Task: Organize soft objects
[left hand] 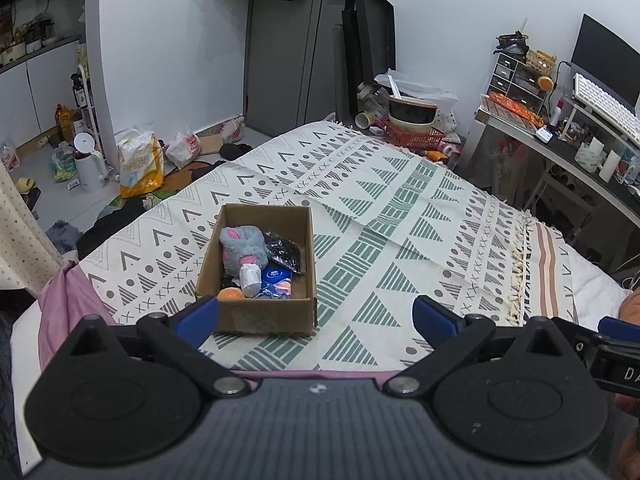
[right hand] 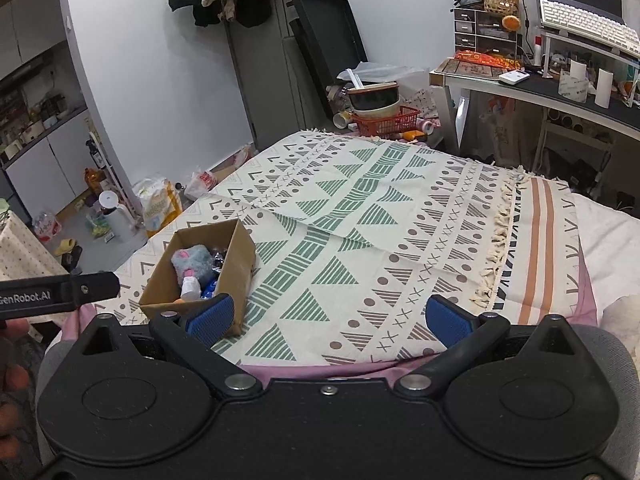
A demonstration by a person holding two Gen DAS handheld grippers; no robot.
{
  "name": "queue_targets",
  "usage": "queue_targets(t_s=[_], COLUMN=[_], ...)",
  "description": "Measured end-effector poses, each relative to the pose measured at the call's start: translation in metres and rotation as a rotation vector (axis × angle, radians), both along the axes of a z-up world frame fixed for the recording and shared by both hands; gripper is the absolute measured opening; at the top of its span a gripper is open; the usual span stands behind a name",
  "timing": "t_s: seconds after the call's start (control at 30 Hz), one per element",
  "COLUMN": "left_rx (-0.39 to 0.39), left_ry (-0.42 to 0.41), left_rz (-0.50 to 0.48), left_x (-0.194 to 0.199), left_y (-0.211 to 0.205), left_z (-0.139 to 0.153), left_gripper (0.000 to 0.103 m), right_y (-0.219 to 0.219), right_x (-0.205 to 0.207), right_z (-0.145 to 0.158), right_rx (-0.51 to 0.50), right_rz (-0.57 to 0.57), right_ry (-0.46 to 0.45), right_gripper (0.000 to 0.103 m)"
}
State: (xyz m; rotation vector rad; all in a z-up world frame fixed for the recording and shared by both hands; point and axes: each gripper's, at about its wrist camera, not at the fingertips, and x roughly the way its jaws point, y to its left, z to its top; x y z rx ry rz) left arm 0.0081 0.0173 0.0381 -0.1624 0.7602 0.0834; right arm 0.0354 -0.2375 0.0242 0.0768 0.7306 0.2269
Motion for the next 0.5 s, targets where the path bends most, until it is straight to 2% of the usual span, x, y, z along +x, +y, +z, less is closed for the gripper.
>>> queue_targets(t_s=[0.5], left_rx=[0.051], left_ry=[0.001], left_rz=[-0.009], left_x=[-0.0108], left_y=[-0.0022], left_z=[0.0012], left_gripper=[0.102], right_y=[0.0022], right_x=[-0.0061], right_z=[0.0000], right_rx=[0.007], right_rz=[0.023], right_ry=[0.002], right_gripper=[0.103])
